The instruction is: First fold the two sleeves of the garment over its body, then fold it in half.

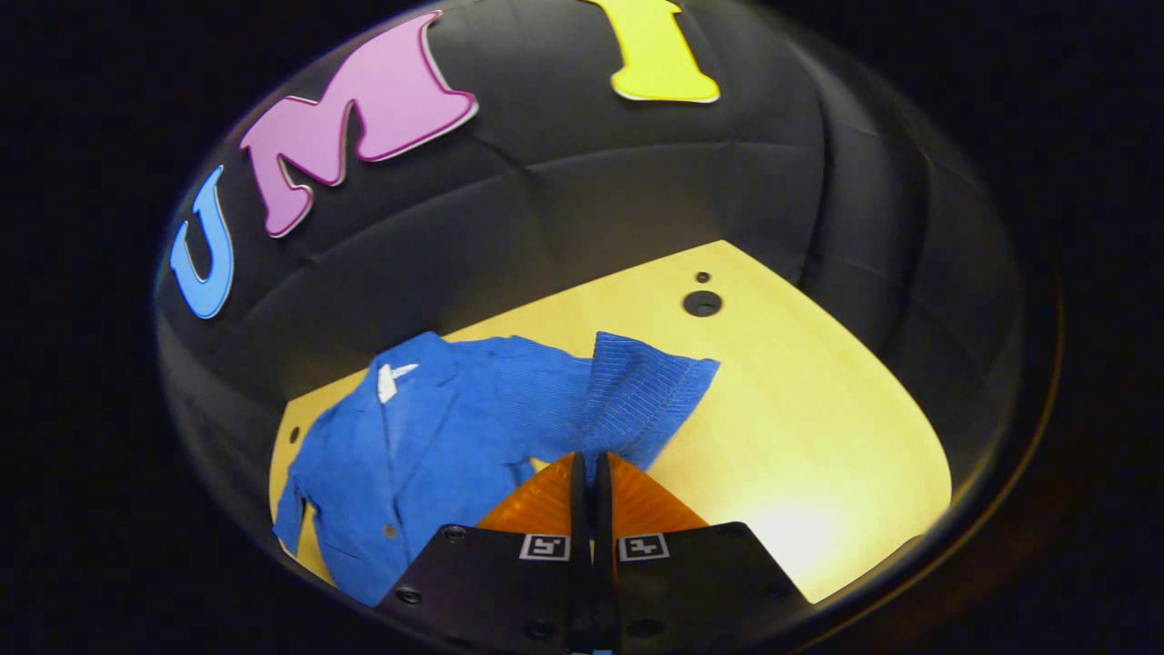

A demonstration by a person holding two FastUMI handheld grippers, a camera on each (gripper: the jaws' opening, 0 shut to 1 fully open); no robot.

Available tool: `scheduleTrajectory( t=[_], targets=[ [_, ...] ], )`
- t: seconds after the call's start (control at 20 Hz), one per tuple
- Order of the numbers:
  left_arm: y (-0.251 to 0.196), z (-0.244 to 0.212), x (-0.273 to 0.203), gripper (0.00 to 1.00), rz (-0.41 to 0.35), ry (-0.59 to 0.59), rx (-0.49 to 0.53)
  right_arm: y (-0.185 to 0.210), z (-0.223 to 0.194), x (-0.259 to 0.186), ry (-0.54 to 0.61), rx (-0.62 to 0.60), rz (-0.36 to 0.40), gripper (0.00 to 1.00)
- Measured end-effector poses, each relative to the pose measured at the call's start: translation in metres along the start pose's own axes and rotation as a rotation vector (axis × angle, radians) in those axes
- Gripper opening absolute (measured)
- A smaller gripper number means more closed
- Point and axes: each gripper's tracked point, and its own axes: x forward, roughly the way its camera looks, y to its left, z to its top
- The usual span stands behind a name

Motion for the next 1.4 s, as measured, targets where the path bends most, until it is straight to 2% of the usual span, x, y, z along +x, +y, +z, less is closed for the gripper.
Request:
scheduleTrajectory(
  t=[0.3, 0.65, 0.85, 1.0, 1.05, 1.1, 1.25, 1.3, 1.35, 1.4],
  targets=[
    [0.036, -0.01, -0.02, 0.82, 0.057, -0.012, -0.068, 0.139, -0.01, 0.001, 0.023, -0.073, 0.166, 0.04],
    [0.081, -0.023, -0.039, 0.81, 0.147, 0.006, -0.101, 0.291, -0.078, 0.009, 0.123, -0.176, 0.348, 0.04],
    [0.098, -0.029, -0.042, 0.81, 0.179, 0.009, -0.118, 0.352, -0.115, 0.016, 0.158, -0.246, 0.411, 0.04],
    [0.106, -0.036, -0.034, 0.81, 0.186, 0.009, -0.149, 0.373, -0.131, 0.036, 0.132, -0.319, 0.381, 0.05],
    [0.109, -0.039, -0.029, 0.82, 0.186, 0.009, -0.158, 0.383, -0.131, 0.04, 0.12, -0.322, 0.381, 0.09],
    [0.112, -0.041, -0.024, 0.82, 0.184, 0.007, -0.165, 0.388, -0.135, 0.045, 0.109, -0.317, 0.388, 0.06],
    [0.121, -0.054, -0.001, 0.82, 0.176, 0.013, -0.193, 0.387, -0.131, 0.055, 0.058, -0.345, 0.384, 0.43],
    [0.125, -0.059, 0.007, 0.82, 0.172, 0.027, -0.204, 0.383, -0.13, 0.054, 0.04, -0.368, 0.385, 0.46],
    [0.128, -0.067, 0.016, 0.8, 0.172, 0.047, -0.212, 0.381, -0.129, 0.053, 0.021, -0.386, 0.385, 0.61],
    [0.133, -0.073, 0.024, 0.83, 0.176, 0.061, -0.223, 0.377, -0.128, 0.049, -0.001, -0.401, 0.389, 0.76]
  ],
)
